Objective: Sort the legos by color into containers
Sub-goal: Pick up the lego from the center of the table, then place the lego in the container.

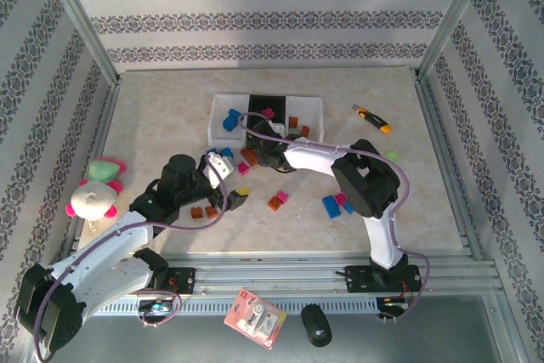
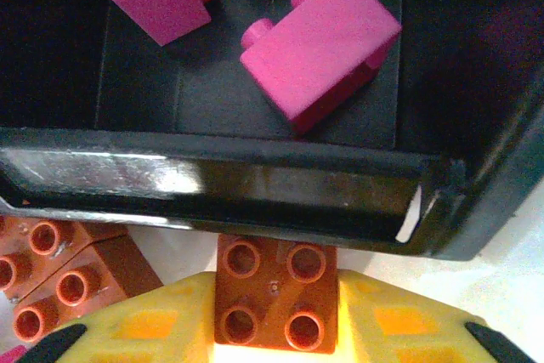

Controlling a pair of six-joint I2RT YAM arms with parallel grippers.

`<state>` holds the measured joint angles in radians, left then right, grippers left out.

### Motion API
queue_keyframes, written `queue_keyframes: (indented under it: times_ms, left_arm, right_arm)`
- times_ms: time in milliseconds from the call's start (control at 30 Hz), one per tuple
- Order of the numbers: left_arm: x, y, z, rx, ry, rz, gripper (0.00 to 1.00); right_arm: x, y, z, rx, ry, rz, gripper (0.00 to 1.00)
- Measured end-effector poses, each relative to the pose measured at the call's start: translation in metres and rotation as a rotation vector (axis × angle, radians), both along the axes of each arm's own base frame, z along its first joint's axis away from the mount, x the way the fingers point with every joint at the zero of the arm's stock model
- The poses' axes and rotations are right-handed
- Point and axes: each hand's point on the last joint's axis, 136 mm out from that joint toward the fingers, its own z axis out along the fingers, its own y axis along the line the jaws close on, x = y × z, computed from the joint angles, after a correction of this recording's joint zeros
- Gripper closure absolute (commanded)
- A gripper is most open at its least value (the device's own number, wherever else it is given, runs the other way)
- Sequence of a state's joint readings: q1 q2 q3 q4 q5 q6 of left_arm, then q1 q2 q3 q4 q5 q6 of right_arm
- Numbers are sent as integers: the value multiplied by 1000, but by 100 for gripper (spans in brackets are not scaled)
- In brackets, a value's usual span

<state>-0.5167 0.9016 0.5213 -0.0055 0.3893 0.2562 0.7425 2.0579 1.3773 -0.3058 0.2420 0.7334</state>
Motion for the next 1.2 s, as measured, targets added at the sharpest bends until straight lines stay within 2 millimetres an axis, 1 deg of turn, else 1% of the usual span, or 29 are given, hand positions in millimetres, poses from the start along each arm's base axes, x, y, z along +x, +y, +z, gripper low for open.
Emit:
queue_keyframes:
  times_ms: [100, 200, 300, 400, 467, 533, 600, 667, 733, 800, 900, 967, 1067, 1200]
  left_arm:
    - [-1, 0, -2, 3, 4, -3, 1]
    - [-1, -1, -2, 0, 2, -7, 1]
    - [-2, -3, 0, -14, -7, -22, 1]
    - [-3, -6, 1, -26, -12, -35, 1]
    - [-3, -8, 2, -38, -16, -48, 1]
    - [-2, -11, 2, -46, -12, -58, 1]
    - [-1, -14, -1, -53, -1, -66, 1]
    - [1, -17, -3, -62, 14, -69, 1]
    - [2, -19, -5, -71, 23, -72, 1]
    - [4, -21, -6, -82, 29, -73, 1]
    - [7, -23, -7, -91, 36, -70, 1]
    - [8, -24, -6, -99, 35, -68, 1]
    - [10, -25, -3, -111, 27, -64, 1]
    - [11, -25, -1, -116, 23, -62, 1]
  right_arm:
    - [-4, -2, 0, 2, 9, 3, 68]
    - [-20, -9, 2, 0, 32, 12, 67]
    - [-37, -15, 9, 7, 40, 14, 67]
    - [-49, -23, 25, 20, 25, 13, 67]
    - [-53, -29, 43, 32, -8, 8, 67]
    - [-50, -34, 65, 50, -51, -2, 67]
    - [-43, -42, 86, 72, -101, -18, 67]
    - [-31, -55, 102, 74, -144, -40, 67]
    - [-16, -69, 110, 60, -172, -66, 67]
    - [1, -84, 112, 39, -187, -91, 66]
    - [32, -102, 110, 8, -195, -124, 65]
    - [55, -109, 103, -7, -189, -134, 65]
    - [82, -116, 90, -27, -177, -141, 64]
    - [105, -119, 72, -39, -154, -135, 62]
